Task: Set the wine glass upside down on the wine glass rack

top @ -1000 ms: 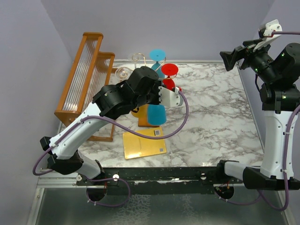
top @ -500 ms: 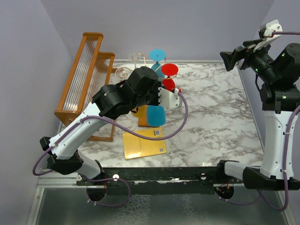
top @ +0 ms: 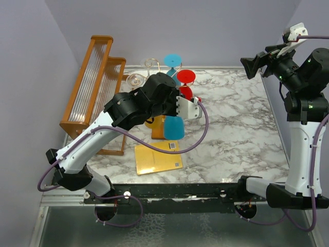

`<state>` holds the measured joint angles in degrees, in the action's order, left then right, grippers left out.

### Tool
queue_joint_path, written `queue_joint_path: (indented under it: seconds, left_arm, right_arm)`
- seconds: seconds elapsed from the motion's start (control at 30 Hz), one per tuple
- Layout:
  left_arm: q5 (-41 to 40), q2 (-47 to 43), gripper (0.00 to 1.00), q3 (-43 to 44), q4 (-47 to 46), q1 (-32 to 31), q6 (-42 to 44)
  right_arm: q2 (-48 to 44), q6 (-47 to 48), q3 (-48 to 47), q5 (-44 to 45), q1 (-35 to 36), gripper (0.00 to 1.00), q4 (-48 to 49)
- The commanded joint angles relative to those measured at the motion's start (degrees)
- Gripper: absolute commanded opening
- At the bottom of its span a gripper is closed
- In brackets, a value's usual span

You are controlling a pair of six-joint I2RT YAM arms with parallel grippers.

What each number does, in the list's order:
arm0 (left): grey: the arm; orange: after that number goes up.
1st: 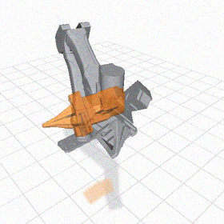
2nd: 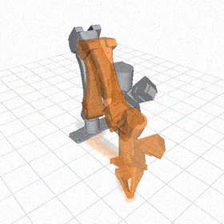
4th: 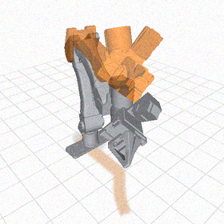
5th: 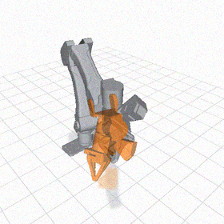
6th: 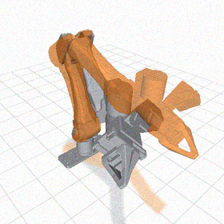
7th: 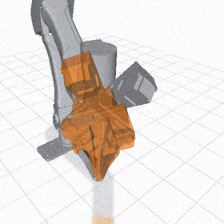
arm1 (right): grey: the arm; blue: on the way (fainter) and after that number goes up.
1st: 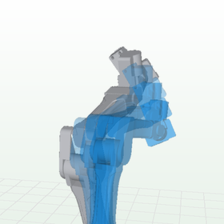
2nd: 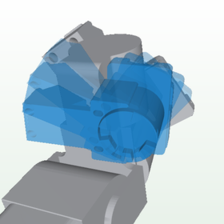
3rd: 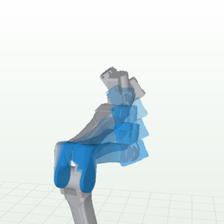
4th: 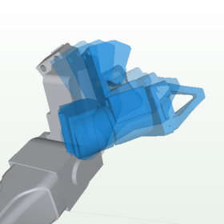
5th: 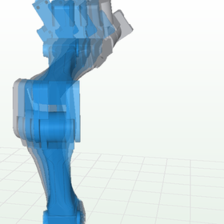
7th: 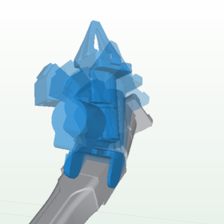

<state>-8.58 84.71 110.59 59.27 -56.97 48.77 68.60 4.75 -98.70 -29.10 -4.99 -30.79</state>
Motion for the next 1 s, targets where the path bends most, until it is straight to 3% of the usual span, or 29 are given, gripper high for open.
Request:
queue_joint_path:
  seconds: [0.0, 0.43, 0.97]
  left_arm:
    - [2.7, 0.3, 0.03, 1.1, -3.2, -0.3, -0.7]
    - [0.8, 0.6, 0.06, -2.1, -4.8, -0.5, -0.4]
    - [2.1, 0.6, 0.2, -2.5, -4.5, -0.7, -2.6]
  right_arm:
    - [-1.2, -0.4, 0.3, -1.4, -0.5, 1.0, 1.9]
    - [-1.2, -0.2, 0.6, -1.7, -0.5, 1.0, 1.9]
    - [-1.2, -0.2, 0.8, -1.9, -0.5, 1.0, 2.0]
